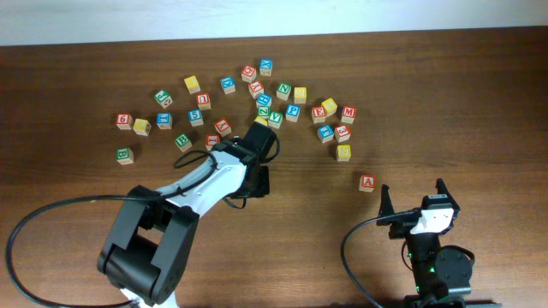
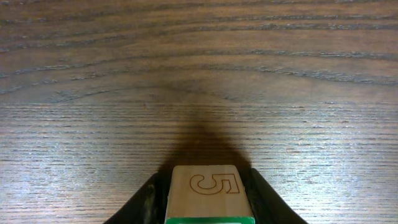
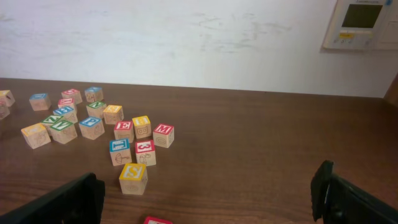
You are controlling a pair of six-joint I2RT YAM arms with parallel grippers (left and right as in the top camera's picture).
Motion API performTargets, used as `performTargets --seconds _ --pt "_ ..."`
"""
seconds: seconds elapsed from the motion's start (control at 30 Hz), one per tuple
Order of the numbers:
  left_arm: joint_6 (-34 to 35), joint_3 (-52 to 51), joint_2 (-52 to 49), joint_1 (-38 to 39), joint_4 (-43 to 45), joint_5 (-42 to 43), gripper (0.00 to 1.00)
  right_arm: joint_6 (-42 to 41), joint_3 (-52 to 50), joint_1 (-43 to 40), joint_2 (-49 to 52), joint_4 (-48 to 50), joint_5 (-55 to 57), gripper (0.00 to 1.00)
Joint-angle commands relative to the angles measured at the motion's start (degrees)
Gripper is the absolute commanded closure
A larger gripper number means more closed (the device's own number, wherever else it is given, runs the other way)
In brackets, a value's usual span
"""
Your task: Spell out RSS
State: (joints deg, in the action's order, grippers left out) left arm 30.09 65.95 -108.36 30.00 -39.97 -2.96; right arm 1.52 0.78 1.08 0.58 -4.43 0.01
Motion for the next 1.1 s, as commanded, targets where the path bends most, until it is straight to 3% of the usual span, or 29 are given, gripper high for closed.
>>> performTargets --seconds 0.0,0.1,0.2,0.3,0.5,0.6,0.67,0.7,0.73,0.8,0.9,1.07 --pt "0.72 -0.33 -1.42 -0.07 -0.79 0.20 0.62 -0.04 -0.46 -0.35 -0.37 -0.17 0.28 0.02" --pt "0.72 -0.33 -1.40 -0.04 -1.22 0.20 0.73 -0.04 -0.46 -0.35 -0.37 -0.17 0.28 0.02" --pt "0.72 0.00 -1.40 -0.04 -1.66 0.17 0.72 -0.04 -0.46 -0.35 -0.37 -0.17 0.28 0.02" --pt "0.70 0.15 -1.36 -0.04 -1.70 0.15 0.62 -0.04 -0.46 -0.35 -0.37 -0.17 0.28 0.02" --pt "-0.15 5.60 -1.33 -0.04 -6.40 0.22 0.24 -0.02 -0.46 -0.35 -0.37 -0.17 0.28 0.02" --pt "-0.17 15.82 -0.98 -0.94 -15.10 0.22 0.18 -0.04 -0.46 -0.35 -0.37 -0.17 0.28 0.02" --pt "-0.17 27.96 0.00 -4.09 -25.00 0.17 0.18 -0.04 -0.46 -0.35 -0.37 -0.17 0.28 0.02" --pt "-0.17 34.03 0.59 -7.13 -29.88 -0.48 0.01 -0.04 -0.46 -0.35 -0.37 -0.17 0.28 0.02" --pt "-0.15 37.31 1.18 -10.69 -32.79 -4.61 0.01 -0.04 -0.46 -0.35 -0.37 -0.17 0.28 0.02" --pt "-0.15 36.94 1.42 -18.47 -34.60 -9.53 0.01 -0.04 -0.46 -0.35 -0.37 -0.17 0.28 0.02" --pt "-0.13 32.85 1.33 -27.54 -34.23 -9.51 0.01 -0.04 -0.46 -0.35 -0.37 -0.17 0.28 0.02" --pt "-0.09 31.36 1.33 -33.64 -31.82 -6.67 0.01 -0.04 -0.46 -0.35 -0.37 -0.17 0.28 0.02"
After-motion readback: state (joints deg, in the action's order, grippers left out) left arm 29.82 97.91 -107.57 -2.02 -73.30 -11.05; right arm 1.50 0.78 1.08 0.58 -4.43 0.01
